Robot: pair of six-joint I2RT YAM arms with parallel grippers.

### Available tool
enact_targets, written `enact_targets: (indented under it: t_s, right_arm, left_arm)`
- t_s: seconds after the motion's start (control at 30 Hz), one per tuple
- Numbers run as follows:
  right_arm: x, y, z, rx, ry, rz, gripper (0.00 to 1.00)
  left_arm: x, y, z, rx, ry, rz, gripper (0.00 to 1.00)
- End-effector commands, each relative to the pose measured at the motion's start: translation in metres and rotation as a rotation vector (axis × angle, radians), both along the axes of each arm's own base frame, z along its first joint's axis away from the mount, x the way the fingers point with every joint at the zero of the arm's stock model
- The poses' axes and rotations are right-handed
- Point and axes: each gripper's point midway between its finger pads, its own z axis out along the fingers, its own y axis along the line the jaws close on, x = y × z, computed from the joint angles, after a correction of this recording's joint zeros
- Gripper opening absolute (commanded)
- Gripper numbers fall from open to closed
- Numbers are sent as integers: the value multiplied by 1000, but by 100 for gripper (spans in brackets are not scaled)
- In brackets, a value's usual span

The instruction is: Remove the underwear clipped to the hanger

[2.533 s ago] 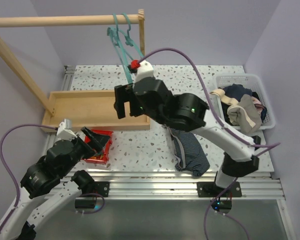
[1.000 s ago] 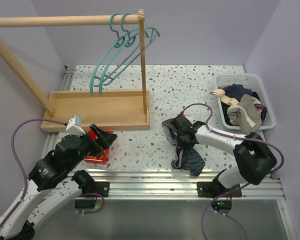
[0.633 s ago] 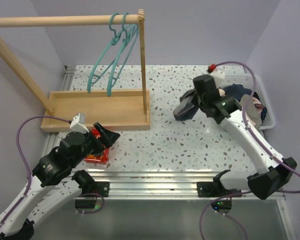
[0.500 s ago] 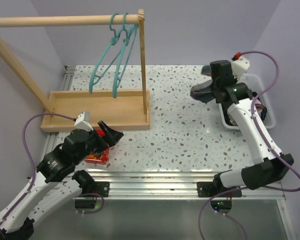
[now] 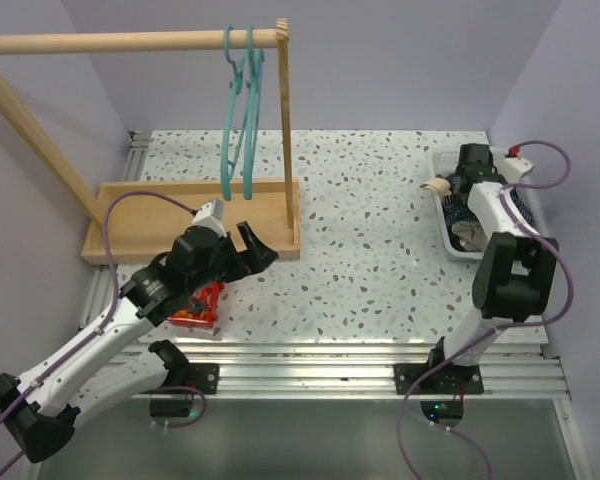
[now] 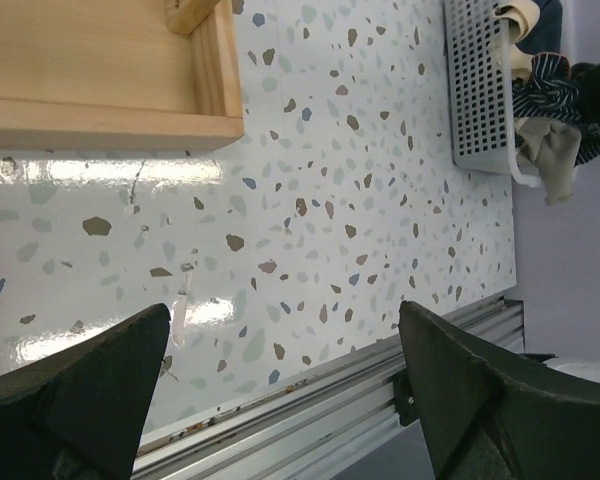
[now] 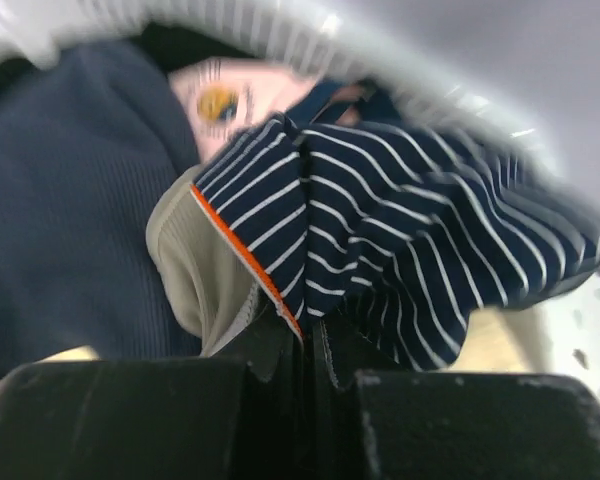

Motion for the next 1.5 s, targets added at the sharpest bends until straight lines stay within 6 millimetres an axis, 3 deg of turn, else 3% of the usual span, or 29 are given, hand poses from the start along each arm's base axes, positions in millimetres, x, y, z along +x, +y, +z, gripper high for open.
enact_targets:
  t_s: [0.0,0.07,0.1,0.13,0.2,0.23,0.3,0.43,0.47,0.53,0.57,0.6,0.63,0.67,0.7,0.73,0.77,0.87,0.93,0.97,1.0,1.07,1.1,1.2,1.23,1.4,1.47]
  right_arm:
    - [25,21,-66,158,74,69,0]
    - [36,22,-80,219,106,63,0]
    - [42,29,-113,293,172,82,0]
    - [54,25,-108,323,166,73,0]
    - [62,31,-141,410,235,72,0]
    - [77,25,-134,424,204,63,0]
    - [79,25,-135,452,218,63,0]
    - [83,29,-105,456,119,124,41]
    - [81,32,-95,457,90,144,59]
    - [76,45,-73,482,0,222,75]
    - [75,50,-65,487,-31,264,91]
    - [72,55,-58,492,-55,296,98]
    - [63,60,-55,497,-55,322,98]
    - [63,68,-28,495,-122,384,98]
    - [59,70,-14,479,-140,415,98]
    - [47,72,-9,472,-119,427,98]
    - [36,73,16,445,-158,439,98]
    - [16,77,50,394,-169,513,98]
    - [2,84,88,364,-222,568,98]
    - [-6,90,94,374,-209,593,98]
    - [-16,104,111,400,-245,657,98]
    - [-32,129,116,493,-264,726,98]
    - [-44,149,131,517,-308,818,98]
    - [-73,218,120,685,-310,1028,98]
    - [-93,231,116,724,-326,1053,98]
    - [-153,270,115,859,-423,1187,98]
    - [-179,280,123,887,-446,1252,98]
  left_arm:
    - [14,-21,22,-34,-73,-69,100]
    - [19,-28,17,-36,-64,-79,100]
    - [19,-30,15,-36,-58,-84,100]
    - [22,-32,13,-35,-51,-83,100]
    - [23,-34,10,-36,-45,-84,100]
    - [24,-35,9,-35,-43,-84,100]
    - [26,-34,8,-32,-45,-79,100]
    - [27,-33,11,-37,-55,-70,100]
    - [27,-33,11,-37,-59,-69,100]
    - [27,-32,14,-44,-69,-65,100]
    - [27,-31,14,-43,-72,-65,100]
    - [27,-30,14,-40,-74,-59,100]
    - [27,-28,17,-43,-85,-60,100]
    - [26,-27,16,-39,-86,-60,100]
    - [26,-26,17,-35,-91,-56,100]
    - [24,-24,19,-37,-101,-53,100]
    - [23,-20,19,-30,-96,-46,100]
    - [19,-10,26,-31,-133,-22,100]
    - [16,-3,34,-42,-170,-9,100]
    - [15,-1,35,-42,-174,-5,100]
    - [13,1,37,-43,-182,-4,100]
    - [8,4,41,-50,-196,-10,100]
    - [6,4,44,-56,-199,-20,100]
    - [-4,4,46,-72,-209,-53,100]
    - [-8,6,51,-82,-223,-61,100]
    - [-26,12,69,-112,-264,-105,100]
    - [-31,17,75,-104,-281,-109,100]
